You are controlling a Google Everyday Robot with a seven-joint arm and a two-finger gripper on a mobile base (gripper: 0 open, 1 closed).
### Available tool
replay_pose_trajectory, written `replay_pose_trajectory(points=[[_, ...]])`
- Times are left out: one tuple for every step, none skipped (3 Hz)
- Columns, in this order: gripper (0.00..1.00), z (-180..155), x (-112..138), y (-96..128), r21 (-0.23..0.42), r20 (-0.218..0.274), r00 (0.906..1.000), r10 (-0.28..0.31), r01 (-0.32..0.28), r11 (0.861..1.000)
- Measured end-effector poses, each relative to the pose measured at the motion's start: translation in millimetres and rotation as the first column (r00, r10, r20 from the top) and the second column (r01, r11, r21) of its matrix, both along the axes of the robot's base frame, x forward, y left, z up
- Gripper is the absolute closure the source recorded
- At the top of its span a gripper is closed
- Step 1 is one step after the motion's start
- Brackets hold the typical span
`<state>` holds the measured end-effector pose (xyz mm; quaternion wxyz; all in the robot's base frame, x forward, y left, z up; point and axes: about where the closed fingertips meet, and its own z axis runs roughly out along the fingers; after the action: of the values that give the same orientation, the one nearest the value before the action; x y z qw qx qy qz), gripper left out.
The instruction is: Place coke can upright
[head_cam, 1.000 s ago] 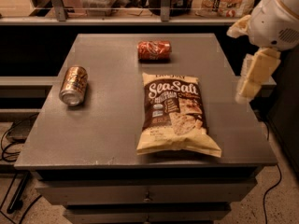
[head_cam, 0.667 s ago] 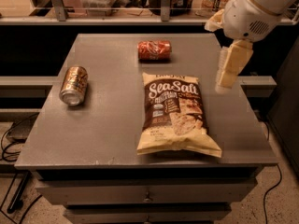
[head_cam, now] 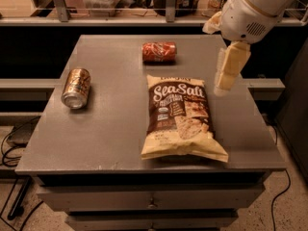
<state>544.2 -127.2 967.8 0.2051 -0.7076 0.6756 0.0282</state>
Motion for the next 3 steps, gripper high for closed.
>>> replay_pose_trajectory(points=[[0.00, -2, 25, 21, -0.002, 0.022, 0.9990, 0.038, -0.038, 0.999], [0.00, -6, 60, 42, -0.031, 0.059, 0.9960, 0.067, -0.065, 0.997], [0.00, -17, 100, 60, -0.054, 0.094, 0.9930, 0.071, -0.066, 0.996]])
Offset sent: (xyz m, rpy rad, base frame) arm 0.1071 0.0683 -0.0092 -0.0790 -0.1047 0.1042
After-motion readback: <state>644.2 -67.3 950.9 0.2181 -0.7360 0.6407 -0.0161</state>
